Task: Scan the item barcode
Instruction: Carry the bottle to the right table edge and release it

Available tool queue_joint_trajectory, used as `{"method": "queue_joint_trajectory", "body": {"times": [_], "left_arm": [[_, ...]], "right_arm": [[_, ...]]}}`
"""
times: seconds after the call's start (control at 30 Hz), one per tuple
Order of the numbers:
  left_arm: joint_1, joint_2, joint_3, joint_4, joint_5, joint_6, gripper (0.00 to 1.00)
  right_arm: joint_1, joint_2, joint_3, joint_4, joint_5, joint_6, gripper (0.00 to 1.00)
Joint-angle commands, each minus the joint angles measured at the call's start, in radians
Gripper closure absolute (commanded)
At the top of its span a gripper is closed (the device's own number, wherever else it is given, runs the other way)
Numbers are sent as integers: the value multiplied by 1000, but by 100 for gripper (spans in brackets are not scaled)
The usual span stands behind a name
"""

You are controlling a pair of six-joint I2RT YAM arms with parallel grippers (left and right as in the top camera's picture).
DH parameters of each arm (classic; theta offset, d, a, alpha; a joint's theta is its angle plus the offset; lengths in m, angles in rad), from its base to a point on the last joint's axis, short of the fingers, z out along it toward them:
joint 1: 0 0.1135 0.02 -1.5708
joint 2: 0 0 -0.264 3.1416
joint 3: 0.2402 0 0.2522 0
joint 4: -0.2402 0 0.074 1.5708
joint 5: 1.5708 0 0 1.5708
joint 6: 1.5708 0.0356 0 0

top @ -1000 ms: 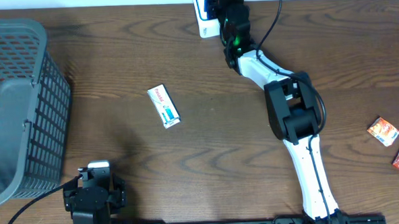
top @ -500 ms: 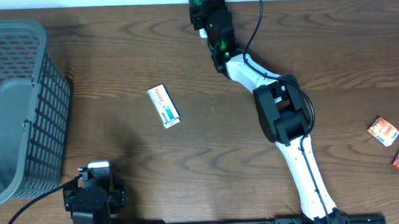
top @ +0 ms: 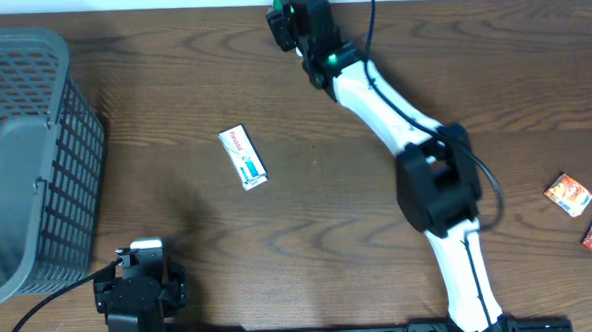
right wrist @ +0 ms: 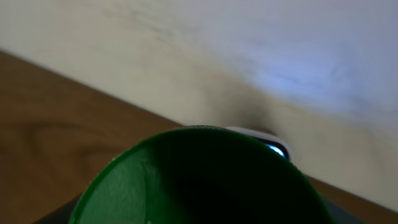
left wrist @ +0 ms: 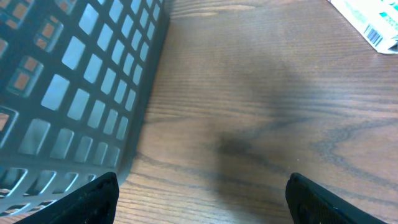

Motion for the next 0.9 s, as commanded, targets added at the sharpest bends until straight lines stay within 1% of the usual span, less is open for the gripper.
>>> {"method": "queue_joint_trajectory", "body": {"times": [0.0, 0.07, 0.17, 0.3, 0.4, 0.47, 0.6, 0.73, 0.87], "left_arm": [[3, -2, 8, -1, -3, -9, 14], [3, -2, 8, -1, -3, -9, 14], [3, -2, 8, -1, -3, -9, 14], [3, -2, 8, -1, -3, -9, 14], [3, -2, 8, -1, -3, -9, 14], [3, -2, 8, -1, -3, -9, 14], [3, -2, 8, -1, -3, -9, 14], [3, -2, 8, -1, -3, -9, 14], [3, -2, 8, -1, -3, -9, 14]], "right_arm": [[13, -177, 31, -113, 12, 22, 43], [8, -229, 31, -251, 12, 49, 43], [-14, -289, 31, -484, 6, 134, 44], [-77, -315, 31, -760, -8, 198, 43], [-137, -309, 28, -911, -8, 202, 44], [-189, -301, 28, -1005, -8, 230, 46], [-304, -295, 9, -1101, -8, 269, 46], [-426, -295, -32, -1123, -8, 317, 46], [-547, -294, -95, -1106, -8, 377, 46]]}}
